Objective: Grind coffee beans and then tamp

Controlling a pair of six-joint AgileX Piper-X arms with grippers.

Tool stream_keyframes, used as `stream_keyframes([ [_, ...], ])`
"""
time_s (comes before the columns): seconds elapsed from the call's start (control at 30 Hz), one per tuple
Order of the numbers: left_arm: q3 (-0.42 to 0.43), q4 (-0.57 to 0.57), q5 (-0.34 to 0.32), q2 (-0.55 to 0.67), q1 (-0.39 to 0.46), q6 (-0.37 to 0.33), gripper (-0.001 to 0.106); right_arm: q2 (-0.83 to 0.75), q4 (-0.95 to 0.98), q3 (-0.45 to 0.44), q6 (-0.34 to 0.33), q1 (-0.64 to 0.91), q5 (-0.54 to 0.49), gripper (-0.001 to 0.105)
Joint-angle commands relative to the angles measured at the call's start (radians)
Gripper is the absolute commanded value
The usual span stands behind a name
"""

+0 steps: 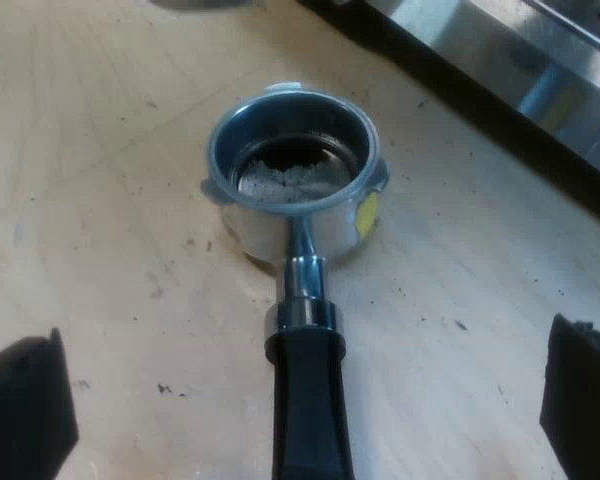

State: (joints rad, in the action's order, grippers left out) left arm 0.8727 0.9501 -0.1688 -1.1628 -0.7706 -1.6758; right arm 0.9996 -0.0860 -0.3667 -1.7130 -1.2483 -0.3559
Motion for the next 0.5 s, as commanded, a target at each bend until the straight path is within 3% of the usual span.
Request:
stream_keyframes([
  [0.03, 0.006, -0.023, 0.009, -0.050, 0.001, -0.009, 0.000, -0.007, -0.008, 0.001, -0.004, -0.002, 0.001, 0.097],
  [0.5, 0.006, -0.087, -0.007, -0.141, 0.001, -0.009, 0.000, -0.007, -0.008, 0.001, 0.007, -0.002, 0.001, 0.097],
])
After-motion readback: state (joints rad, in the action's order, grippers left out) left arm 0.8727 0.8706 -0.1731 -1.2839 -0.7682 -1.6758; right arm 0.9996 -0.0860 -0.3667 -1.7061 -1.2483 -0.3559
